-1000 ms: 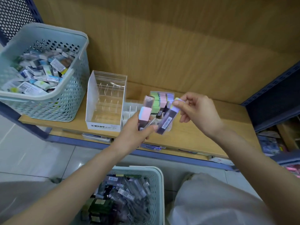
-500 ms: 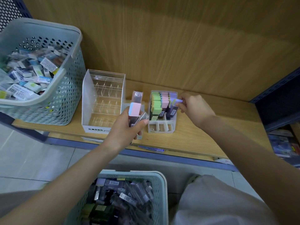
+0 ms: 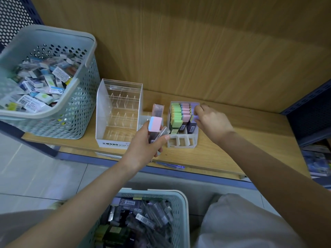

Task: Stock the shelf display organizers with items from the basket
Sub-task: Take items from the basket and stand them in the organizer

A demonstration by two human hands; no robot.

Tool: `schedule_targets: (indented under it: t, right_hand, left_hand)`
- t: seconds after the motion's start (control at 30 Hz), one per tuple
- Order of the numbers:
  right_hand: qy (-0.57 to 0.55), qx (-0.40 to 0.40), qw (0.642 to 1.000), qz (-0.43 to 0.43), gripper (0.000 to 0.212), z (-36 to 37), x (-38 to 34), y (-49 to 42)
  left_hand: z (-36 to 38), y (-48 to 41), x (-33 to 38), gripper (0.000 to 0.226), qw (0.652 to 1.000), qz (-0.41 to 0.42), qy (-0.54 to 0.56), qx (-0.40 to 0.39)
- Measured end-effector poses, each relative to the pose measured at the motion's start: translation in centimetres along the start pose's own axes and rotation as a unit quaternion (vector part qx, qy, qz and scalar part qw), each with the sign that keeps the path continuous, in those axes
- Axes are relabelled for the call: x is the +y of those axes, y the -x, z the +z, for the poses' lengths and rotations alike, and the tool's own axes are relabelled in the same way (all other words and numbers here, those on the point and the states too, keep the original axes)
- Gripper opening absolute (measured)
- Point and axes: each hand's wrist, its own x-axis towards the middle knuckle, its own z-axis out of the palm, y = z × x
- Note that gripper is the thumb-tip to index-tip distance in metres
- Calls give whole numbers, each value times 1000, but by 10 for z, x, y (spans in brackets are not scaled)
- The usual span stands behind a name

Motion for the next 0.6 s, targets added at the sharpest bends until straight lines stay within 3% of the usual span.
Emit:
schedule_targets:
  t: [0.13,0.23,0.33,0.4,0.5,0.6]
  right_hand:
    - [-5,23,1000,-6,44,0,-8,8]
    - [-98,45,994,27,38,-15,-21,21]
    - [-349,59,934,48,26,-41,-41,37]
    - [-464,-1,885,35,26,-58,-56,48]
    - [-532,-55,845,-1,19,-70,-71,61]
    - [-564,-74,822,20,16,-74,-69,66]
  left_hand:
    - [-1,6,-1,7,1000,-16,4,-1]
    - [0,11,-3,11,999,-33,12,5]
    - [3,18,-1,22,998,-43,43,9]
    - [7,24,3,21,997,-41,72,11]
    - [11,31,6,20,995,-36,91,7]
    - [13,38,8,17,994,-29,108,-3]
